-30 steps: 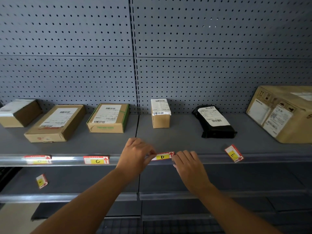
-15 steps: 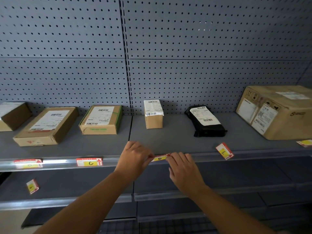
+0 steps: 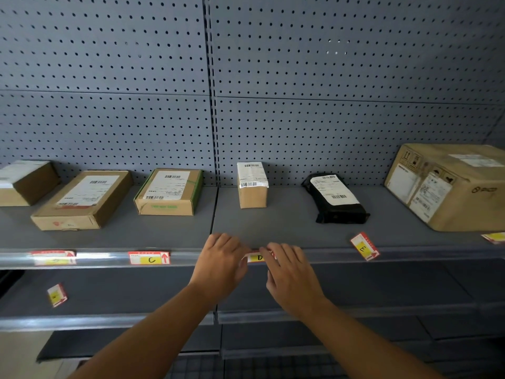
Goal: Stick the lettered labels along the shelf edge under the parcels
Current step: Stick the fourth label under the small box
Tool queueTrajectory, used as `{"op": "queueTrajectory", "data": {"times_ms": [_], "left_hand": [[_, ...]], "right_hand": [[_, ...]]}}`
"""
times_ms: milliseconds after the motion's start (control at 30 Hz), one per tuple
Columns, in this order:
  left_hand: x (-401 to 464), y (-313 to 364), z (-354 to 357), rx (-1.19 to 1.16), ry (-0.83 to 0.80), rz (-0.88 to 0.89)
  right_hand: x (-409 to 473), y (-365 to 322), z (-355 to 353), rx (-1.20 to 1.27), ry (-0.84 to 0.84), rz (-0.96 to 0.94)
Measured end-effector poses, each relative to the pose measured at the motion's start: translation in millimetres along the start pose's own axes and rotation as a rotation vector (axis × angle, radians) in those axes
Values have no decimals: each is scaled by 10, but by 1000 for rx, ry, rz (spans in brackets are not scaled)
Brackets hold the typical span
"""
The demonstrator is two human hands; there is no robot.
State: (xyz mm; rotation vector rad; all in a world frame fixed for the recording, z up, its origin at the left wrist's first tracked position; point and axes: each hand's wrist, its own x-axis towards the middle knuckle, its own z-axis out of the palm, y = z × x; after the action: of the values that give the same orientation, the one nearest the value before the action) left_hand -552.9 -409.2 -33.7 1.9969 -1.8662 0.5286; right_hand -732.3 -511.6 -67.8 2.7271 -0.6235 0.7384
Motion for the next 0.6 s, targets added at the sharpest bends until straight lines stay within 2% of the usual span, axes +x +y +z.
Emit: {"op": "queueTrajectory", "data": {"times_ms": [200,433,500,600], "left_hand": [[65,17,72,-64,109,5],[544,770,258,-247,246,13],[713,1070,326,-283,221,31],[1037,1525,420,-287,158,25]], "right_hand": [[-119,168,-199,59,-22,135],[-581,1284,-721,82,148,389],[-660,1644,-758,103,125,468],[-800,2108,-677,194,3,468]]}}
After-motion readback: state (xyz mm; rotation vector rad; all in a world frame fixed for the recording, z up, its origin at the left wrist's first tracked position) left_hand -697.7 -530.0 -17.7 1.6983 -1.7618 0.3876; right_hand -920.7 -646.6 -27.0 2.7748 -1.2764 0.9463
